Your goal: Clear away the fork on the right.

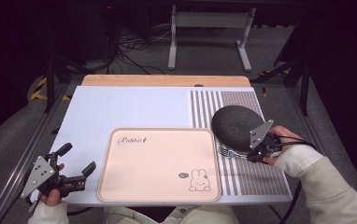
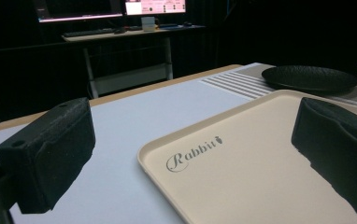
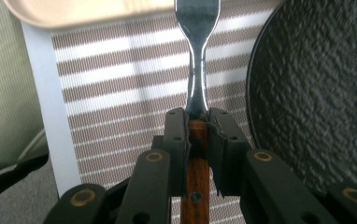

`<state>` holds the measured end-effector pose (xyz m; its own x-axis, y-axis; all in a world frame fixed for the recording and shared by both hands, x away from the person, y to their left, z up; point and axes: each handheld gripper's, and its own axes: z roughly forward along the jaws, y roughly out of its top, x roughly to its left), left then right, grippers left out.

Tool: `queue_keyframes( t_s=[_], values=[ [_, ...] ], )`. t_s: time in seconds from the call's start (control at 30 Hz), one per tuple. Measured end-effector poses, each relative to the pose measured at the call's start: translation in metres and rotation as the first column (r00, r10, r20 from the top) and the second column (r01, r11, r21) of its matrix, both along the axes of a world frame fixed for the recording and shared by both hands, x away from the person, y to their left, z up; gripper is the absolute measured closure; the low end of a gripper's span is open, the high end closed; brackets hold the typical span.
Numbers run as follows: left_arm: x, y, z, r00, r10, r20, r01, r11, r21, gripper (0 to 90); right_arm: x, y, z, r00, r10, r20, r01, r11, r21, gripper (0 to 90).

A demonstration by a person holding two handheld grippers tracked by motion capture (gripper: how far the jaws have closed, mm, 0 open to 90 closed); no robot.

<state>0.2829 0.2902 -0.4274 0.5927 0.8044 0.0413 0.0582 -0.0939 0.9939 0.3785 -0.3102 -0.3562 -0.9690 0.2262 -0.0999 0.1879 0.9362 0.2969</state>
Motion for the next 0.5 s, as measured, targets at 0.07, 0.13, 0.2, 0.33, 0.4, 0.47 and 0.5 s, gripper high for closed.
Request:
queue_keyframes(
  t_s=[0.07, 0.13, 0.2, 0.33, 0.4, 0.47, 0.5],
  values=[
    [0.0, 0.0, 0.0, 1.0, 0.001, 0.001, -0.001, 1.0, -0.001, 0.2, 0.001, 0.004, 0.001, 1.0, -0.001, -0.008, 0.001, 0.9998, 0.021, 78.4],
    [0.0, 0.0, 0.0, 1.0, 0.0, 0.001, 0.0, 1.0, 0.0, 0.2, 0.001, 0.008, 0.003, 1.0, -0.003, -0.002, 0.003, 0.9993, 0.038, 78.3],
    [0.0, 0.0, 0.0, 1.0, 0.0, 0.0, 0.0, 1.0, -0.001, 0.1, 0.001, 0.017, 0.006, 0.9997, -0.023, -0.007, 0.023, 0.9986, 0.048, 78.3],
    [0.0, 0.0, 0.0, 1.0, -0.001, 0.002, 0.001, 1.0, -0.002, 0.2, 0.002, 0.027, 0.009, 0.9995, -0.029, -0.013, 0.03, 0.9972, 0.068, 78.3],
    [0.0, 0.0, 0.0, 1.0, -0.001, 0.004, 0.001, 1.0, -0.003, 0.2, 0.003, 0.033, 0.01, 0.9994, -0.033, -0.007, 0.033, 0.9966, 0.076, 78.3],
    [0.0, 0.0, 0.0, 1.0, -0.003, 0.002, 0.003, 1.0, -0.003, 0.2, 0.004, 0.041, 0.012, 0.9988, -0.047, -0.013, 0.048, 0.9952, 0.086, 78.2],
    [0.0, 0.001, 0.0, 1.0, -0.003, 0.002, 0.003, 1.0, -0.002, 0.2, 0.004, 0.046, 0.013, 0.9984, -0.057, -0.007, 0.057, 0.9947, 0.086, 78.2]
  ],
)
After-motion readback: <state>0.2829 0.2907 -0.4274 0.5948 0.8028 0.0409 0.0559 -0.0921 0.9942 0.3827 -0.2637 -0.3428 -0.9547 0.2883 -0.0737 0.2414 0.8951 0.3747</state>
